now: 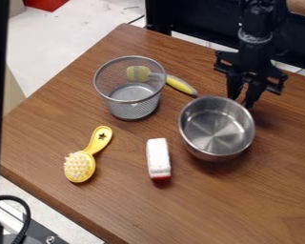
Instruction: Moved the silver pot to the upper left corner
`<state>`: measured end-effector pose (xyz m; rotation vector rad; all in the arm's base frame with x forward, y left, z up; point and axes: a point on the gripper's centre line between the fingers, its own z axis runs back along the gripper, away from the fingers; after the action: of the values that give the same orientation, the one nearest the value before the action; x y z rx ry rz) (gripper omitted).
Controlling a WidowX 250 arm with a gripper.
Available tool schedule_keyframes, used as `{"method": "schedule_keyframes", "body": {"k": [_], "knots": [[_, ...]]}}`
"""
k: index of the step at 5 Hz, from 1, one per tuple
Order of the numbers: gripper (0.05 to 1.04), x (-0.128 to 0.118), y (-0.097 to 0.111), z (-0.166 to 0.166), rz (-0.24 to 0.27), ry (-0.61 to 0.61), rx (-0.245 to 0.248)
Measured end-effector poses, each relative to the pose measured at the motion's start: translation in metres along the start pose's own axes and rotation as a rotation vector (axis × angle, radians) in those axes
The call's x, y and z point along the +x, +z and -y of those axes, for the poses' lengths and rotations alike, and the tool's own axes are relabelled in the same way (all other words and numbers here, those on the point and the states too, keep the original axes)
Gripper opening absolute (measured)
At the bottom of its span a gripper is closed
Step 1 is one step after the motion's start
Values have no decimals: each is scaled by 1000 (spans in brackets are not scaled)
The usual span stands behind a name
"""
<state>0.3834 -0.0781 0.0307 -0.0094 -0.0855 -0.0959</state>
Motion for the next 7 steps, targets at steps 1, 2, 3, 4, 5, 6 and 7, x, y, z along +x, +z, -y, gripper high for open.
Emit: {"method": "schedule_keyframes", "body": {"k": [1, 2, 3, 4, 5, 6, 7], "knots": [[311, 12, 2, 2, -22, 40, -5], [312, 35, 6, -6, -48, 224, -12], [311, 56, 13, -20, -65, 462, -36], [311, 74, 23, -52, 22, 726, -19], [311, 64, -5, -81, 76, 971, 66], [311, 63, -7, -92, 143, 1131, 106], [311, 59, -12, -98, 129, 1192, 81]]}}
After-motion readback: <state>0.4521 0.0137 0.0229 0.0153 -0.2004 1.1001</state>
